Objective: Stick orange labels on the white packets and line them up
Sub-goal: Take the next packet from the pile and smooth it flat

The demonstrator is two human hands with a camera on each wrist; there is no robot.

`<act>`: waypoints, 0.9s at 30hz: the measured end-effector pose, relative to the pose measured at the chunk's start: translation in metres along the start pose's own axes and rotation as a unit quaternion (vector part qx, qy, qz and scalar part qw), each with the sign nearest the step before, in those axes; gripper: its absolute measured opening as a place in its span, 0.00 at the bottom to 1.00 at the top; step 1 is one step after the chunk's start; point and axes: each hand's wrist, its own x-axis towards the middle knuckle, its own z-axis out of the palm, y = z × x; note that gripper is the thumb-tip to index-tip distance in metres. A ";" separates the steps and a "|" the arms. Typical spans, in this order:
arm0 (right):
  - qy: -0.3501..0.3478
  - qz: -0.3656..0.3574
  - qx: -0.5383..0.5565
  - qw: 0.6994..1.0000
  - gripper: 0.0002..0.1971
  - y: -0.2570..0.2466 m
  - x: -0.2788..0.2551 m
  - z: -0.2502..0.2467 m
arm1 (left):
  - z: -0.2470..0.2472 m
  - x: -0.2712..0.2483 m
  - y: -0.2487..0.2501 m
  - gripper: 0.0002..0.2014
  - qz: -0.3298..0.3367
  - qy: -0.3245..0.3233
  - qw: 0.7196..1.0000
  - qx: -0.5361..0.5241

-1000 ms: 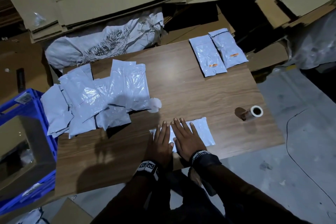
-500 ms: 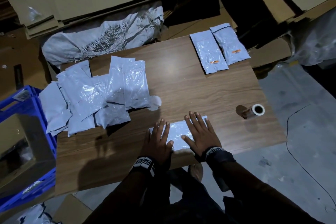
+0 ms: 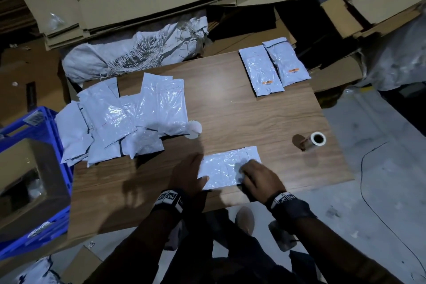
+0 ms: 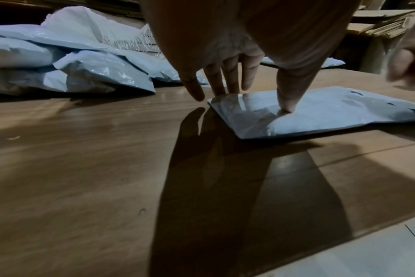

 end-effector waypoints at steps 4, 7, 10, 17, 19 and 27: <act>-0.143 0.015 0.004 0.990 0.17 -0.011 -0.014 0.015 | -0.004 -0.005 0.015 0.40 -0.021 -0.009 1.000 -0.004; -0.129 0.054 0.084 0.987 0.23 -0.009 -0.016 0.020 | 0.002 -0.008 0.027 0.39 -0.047 -0.026 0.998 -0.038; -0.071 0.086 0.122 0.986 0.22 0.000 -0.008 0.012 | 0.013 -0.009 0.043 0.29 -0.040 -0.035 0.992 -0.112; -0.042 0.098 0.132 0.985 0.29 0.015 0.014 -0.011 | 0.021 -0.011 0.071 0.40 -0.013 -0.023 0.989 -0.147; -0.037 0.101 0.148 0.983 0.32 0.014 0.019 -0.014 | 0.020 -0.011 0.074 0.39 -0.015 -0.028 0.989 -0.144; -0.026 0.095 0.149 0.984 0.32 0.012 0.024 -0.008 | 0.018 -0.011 0.078 0.39 -0.025 -0.035 0.993 -0.114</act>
